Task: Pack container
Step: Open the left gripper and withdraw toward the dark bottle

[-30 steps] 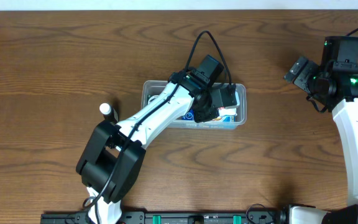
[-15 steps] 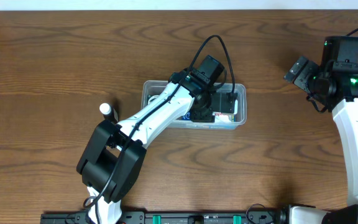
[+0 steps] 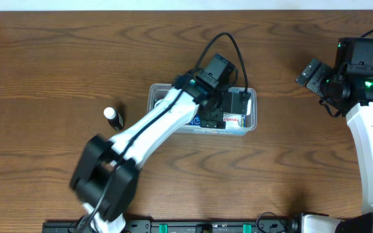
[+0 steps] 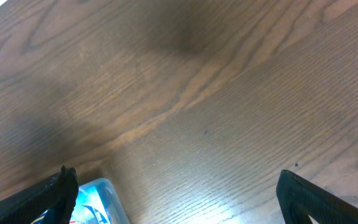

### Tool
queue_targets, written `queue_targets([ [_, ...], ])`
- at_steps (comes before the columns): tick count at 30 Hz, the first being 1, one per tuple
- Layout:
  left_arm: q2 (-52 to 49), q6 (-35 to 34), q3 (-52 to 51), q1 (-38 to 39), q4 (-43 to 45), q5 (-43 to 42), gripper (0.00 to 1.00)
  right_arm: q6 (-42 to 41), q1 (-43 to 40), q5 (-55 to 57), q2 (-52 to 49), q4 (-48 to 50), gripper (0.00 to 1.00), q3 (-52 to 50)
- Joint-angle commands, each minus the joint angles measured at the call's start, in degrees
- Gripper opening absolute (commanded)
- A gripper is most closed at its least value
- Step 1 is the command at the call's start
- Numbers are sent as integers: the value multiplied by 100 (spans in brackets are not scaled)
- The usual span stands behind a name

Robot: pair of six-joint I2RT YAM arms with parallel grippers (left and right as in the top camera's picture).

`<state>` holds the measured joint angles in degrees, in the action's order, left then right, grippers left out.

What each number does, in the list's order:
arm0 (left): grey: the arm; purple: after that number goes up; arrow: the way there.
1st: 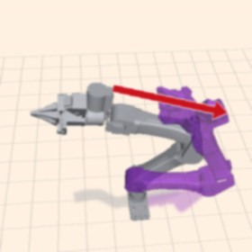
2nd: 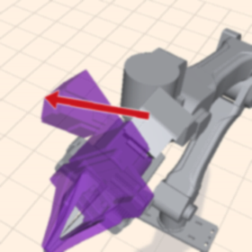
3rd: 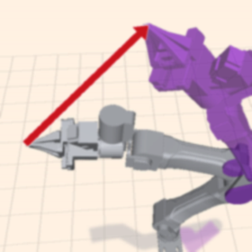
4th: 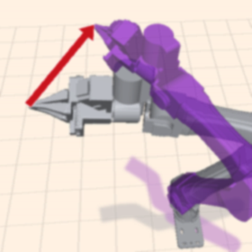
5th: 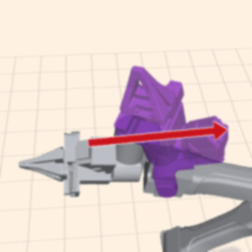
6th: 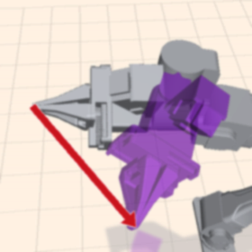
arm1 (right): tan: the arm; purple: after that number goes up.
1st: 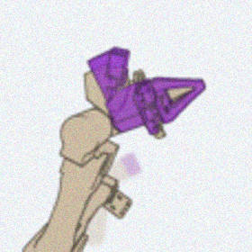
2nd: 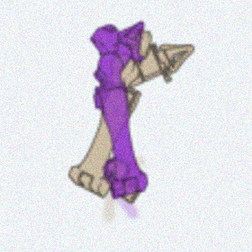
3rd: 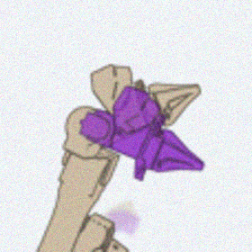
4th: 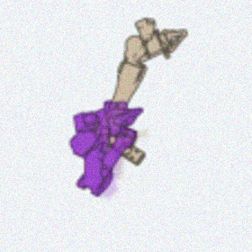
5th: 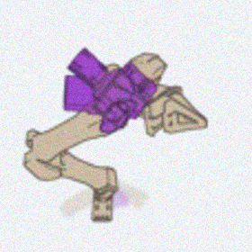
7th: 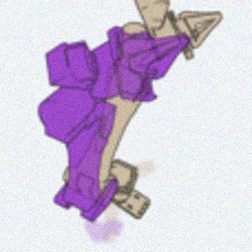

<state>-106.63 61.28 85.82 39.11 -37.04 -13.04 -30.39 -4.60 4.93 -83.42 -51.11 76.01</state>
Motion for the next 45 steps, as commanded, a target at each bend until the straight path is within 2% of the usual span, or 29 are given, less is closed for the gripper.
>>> queue_targets([
  [1, 894, -658, 131, -59, 31, 144, 98, -39, -26, 42, -17, 9, 99, 26],
  [3, 1241, -1589, 131, -157, 87, 442, 98, -42, -26, 42, -17, 9, 99, 26],
  [8, 1908, -5040, 131, -935, -101, 2017, 98, -42, -26, 42, -17, 9, 99, 26],
  [11, 1950, -6157, 131, -1759, -802, 2159, 98, -42, -26, 42, -17, 7, 99, 26],
  [17, 1683, -6686, 129, -3060, -1941, 1880, 98, -39, -26, 42, -17, 7, 99, 26],
  [19, 1593, -6996, 114, -3364, -2151, 1716, 98, -39, -26, 42, -17, 9, 99, 26],
  [23, 1469, -7108, -17, -3705, -2302, 1405, 98, -42, -26, 42, -17, 9, 99, 26],
  [34, 754, -7729, -531, -3797, -2422, 1342, 98, -42, -26, 42, -17, 9, 99, 26],
  [45, 341, -7945, -949, -3818, -1886, 1191, 98, -39, -26, 42, -17, 7, 99, 26],
])
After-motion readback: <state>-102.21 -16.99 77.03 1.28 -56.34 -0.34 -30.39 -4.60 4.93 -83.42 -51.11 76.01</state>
